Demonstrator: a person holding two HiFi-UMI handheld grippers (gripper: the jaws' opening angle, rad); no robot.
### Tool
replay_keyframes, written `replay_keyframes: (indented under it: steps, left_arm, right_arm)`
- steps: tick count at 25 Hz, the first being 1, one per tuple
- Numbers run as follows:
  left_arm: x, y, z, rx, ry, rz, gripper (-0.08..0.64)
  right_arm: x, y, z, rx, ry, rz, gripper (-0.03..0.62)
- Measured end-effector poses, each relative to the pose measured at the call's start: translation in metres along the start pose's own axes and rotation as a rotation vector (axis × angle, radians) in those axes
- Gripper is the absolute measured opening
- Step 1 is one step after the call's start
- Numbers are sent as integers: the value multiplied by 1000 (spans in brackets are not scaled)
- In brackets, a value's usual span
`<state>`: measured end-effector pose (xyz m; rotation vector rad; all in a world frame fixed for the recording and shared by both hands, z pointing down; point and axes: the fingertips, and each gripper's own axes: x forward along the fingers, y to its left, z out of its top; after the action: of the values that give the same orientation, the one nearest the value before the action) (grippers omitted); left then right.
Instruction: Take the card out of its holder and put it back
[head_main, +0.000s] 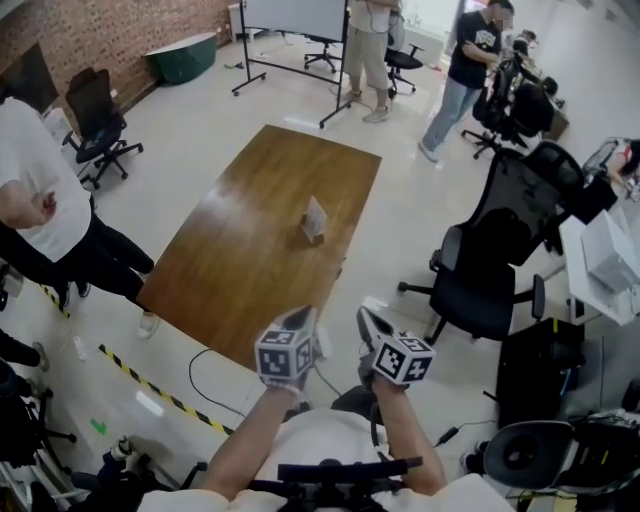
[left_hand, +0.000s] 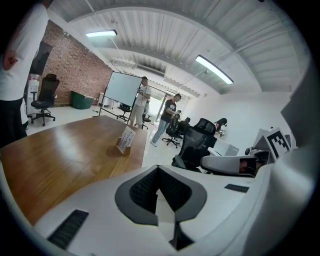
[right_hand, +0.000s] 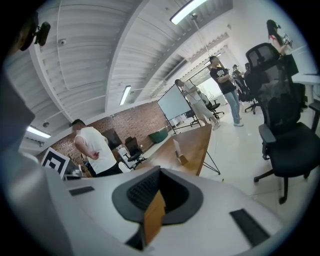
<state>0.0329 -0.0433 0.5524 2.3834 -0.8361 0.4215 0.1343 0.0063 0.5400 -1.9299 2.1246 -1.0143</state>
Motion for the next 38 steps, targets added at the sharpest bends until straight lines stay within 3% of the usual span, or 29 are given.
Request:
replay_keyframes:
  steps: [9,26,35,38]
  left_arm:
    - [35,5,8,-29,19,22,-3]
    - [118,60,71,-112,-17,156,-3]
    - [148,77,88,-156,-31,184,-3]
    - [159,82,90,-168,-30,187,-3]
  right_arm:
    - [24,-28,13,22,21,5,5]
    - [166,-56,91,-41,92,142,31]
    - [225,-70,104,-120,143,130,41]
    - [239,-74,100,-148,167,121,75]
